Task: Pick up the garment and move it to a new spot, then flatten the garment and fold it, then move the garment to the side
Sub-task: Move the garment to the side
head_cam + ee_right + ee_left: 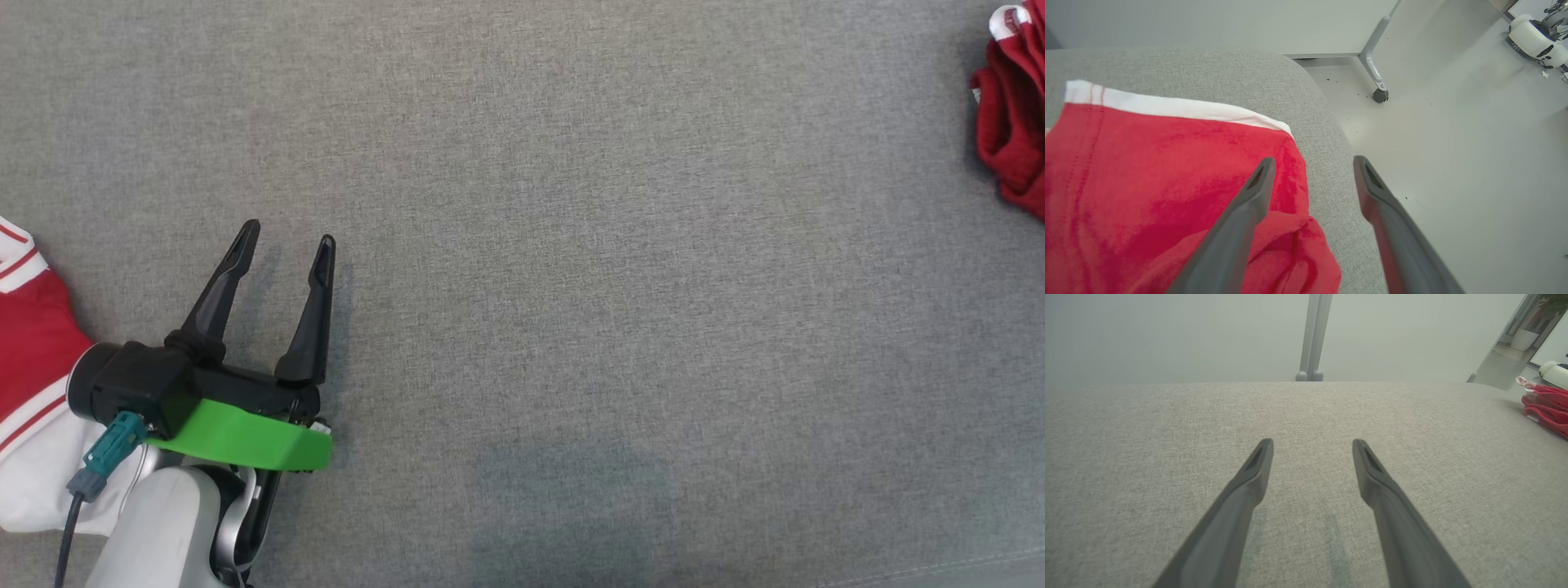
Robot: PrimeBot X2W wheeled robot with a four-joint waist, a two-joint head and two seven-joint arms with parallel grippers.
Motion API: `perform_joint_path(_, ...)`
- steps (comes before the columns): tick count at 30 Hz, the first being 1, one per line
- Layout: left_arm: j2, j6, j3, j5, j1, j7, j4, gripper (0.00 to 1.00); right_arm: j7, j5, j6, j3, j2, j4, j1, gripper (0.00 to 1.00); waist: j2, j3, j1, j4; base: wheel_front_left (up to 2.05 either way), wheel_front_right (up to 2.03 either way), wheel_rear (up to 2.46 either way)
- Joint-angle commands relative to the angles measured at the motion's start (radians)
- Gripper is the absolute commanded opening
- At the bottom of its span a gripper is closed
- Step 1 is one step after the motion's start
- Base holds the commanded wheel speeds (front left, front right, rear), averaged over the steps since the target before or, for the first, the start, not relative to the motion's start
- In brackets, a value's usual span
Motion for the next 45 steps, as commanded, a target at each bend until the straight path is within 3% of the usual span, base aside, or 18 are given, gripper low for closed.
perform_joint_path(1, -0.002, 0.006, 0.003, -0.009, 0.009, -0.006, 0.003, 1.0, -0.006, -0.002, 0.0, 0.013, 0.004, 0.013, 0.012, 1.0, 0.012, -0.023, 0.0, -0.013, 0.0, 0.0, 0.0)
perform_joint_path(7, -0.014, 0.005, -0.003, -0.017, 0.019, -0.019, 0.028, 1.0, -0.054, 0.03, 0.0, 0.093, 0.015, 0.036, 0.091, 1.0, 0.012, -0.087, 0.0, -0.034, 0.0, 0.0, 0.0)
perform_joint_path(13, -0.041, 0.006, 0.002, -0.028, 0.055, -0.035, 0.06, 1.0, -0.146, 0.072, 0.0, 0.141, 0.024, -0.029, 0.189, 1.0, 0.012, -0.186, 0.0, -0.037, 0.0, 0.0, 0.0)
perform_joint_path(20, -0.067, 0.009, 0.025, -0.041, 0.147, -0.046, 0.091, 1.0, -0.262, 0.168, 0.0, 0.194, 0.04, -0.267, 0.393, 1.0, 0.012, -0.314, 0.0, -0.01, 0.0, 0.0, 0.0)
perform_joint_path(25, -0.08, 0.007, 0.049, -0.036, 0.202, -0.047, 0.094, 1.0, -0.294, 0.196, 0.0, 0.147, 0.078, -0.507, 0.59, 1.0, 0.012, -0.372, 0.0, 0.036, 0.0, 0.0, 0.0)
perform_joint_path(35, -0.115, -0.004, 0.085, -0.008, 0.251, -0.047, 0.119, 1.0, -0.327, 0.113, 0.0, 0.101, 0.261, -0.799, 0.862, 1.0, 0.012, -0.429, 0.0, 0.121, 0.0, 0.0, 0.0)
perform_joint_path(45, -0.111, -0.018, 0.107, 0.03, 0.285, -0.047, 0.206, 1.0, -0.378, 0.023, 0.0, 0.164, 0.39, -0.773, 1.02, 1.0, 0.012, -0.512, 0.0, 0.175, 0.0, 0.0, 0.0)
